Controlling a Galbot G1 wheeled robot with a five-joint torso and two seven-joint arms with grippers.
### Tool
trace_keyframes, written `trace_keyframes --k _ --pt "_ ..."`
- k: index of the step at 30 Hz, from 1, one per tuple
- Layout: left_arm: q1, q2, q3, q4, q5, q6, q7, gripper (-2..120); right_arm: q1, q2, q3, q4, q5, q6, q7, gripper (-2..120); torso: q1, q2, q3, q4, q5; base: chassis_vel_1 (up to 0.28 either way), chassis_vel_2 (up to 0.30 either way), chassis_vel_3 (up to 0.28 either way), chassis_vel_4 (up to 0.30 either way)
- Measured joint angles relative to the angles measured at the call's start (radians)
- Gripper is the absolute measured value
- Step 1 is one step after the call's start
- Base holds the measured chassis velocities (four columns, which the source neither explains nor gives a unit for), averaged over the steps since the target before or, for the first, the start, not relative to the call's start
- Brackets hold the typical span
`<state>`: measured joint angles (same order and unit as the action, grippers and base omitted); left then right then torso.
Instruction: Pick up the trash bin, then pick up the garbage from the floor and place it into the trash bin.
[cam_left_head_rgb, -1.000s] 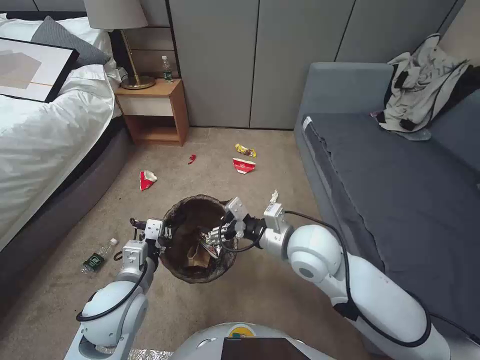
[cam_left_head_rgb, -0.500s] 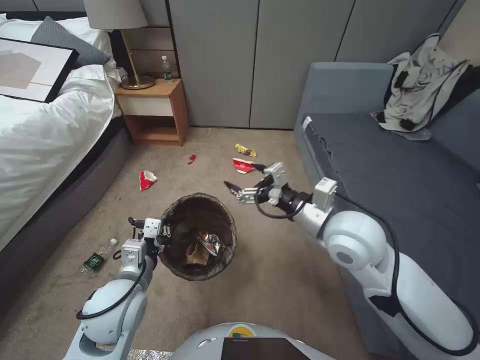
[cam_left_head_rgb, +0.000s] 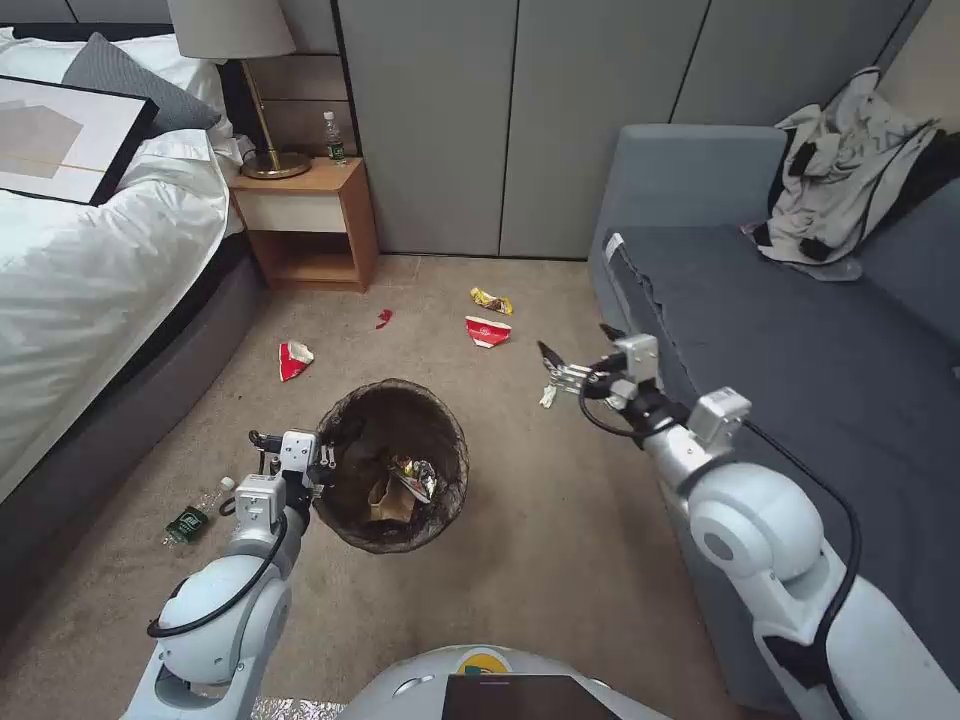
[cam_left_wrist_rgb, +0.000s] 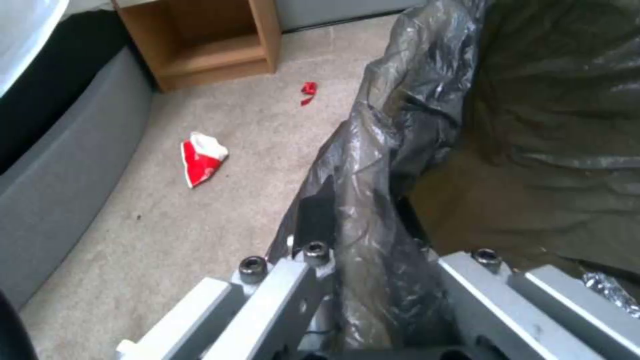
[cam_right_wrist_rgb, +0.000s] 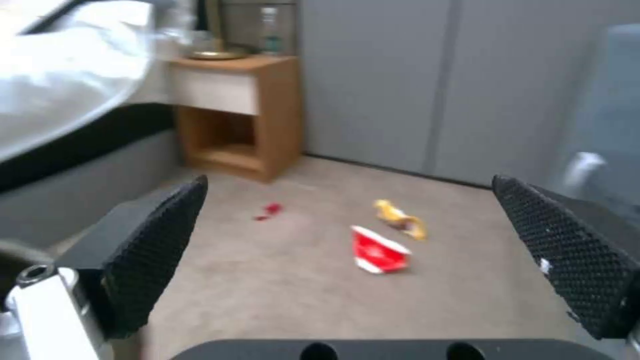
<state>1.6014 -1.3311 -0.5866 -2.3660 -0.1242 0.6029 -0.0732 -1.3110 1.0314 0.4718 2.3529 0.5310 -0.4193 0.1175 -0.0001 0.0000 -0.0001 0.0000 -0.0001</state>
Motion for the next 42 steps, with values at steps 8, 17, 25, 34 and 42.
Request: trace_keyframes --k 8,17,25,34,42 --pt "0.009 0.003 -0.051 -0.015 -0.021 -0.004 0.004 3 -0.251 0.278 0.108 -0.004 -0.324 0.200 -0.054 100 0.000 0.000 0.000 -0.0002 -0.0003 0.000 0.000 0.000 0.000" --pt "0.014 0.014 -0.081 -0.014 -0.028 -0.012 0.020 3 -0.408 0.404 0.184 -0.028 -0.447 0.410 -0.085 100 0.000 0.000 0.000 -0.0001 -0.0001 0.000 0.000 0.000 0.000" --pt "0.016 0.015 -0.073 -0.019 -0.026 -0.014 0.021 3 -0.475 0.472 0.198 -0.019 -0.463 0.484 -0.089 100 0.000 0.000 0.000 0.0001 -0.0001 0.000 0.000 0.000 0.000" --pt "0.017 0.013 -0.065 -0.022 -0.021 -0.014 0.021 3 -0.479 0.469 0.225 -0.009 -0.444 0.481 -0.088 100 0.000 0.000 0.000 -0.0001 0.0000 -0.030 0.029 0.027 -0.031" --pt "0.020 0.012 -0.067 -0.028 -0.020 -0.017 0.022 3 -0.483 0.467 0.229 -0.007 -0.436 0.476 -0.091 100 0.000 0.000 0.000 -0.0003 0.0001 -0.081 0.077 0.071 -0.079"
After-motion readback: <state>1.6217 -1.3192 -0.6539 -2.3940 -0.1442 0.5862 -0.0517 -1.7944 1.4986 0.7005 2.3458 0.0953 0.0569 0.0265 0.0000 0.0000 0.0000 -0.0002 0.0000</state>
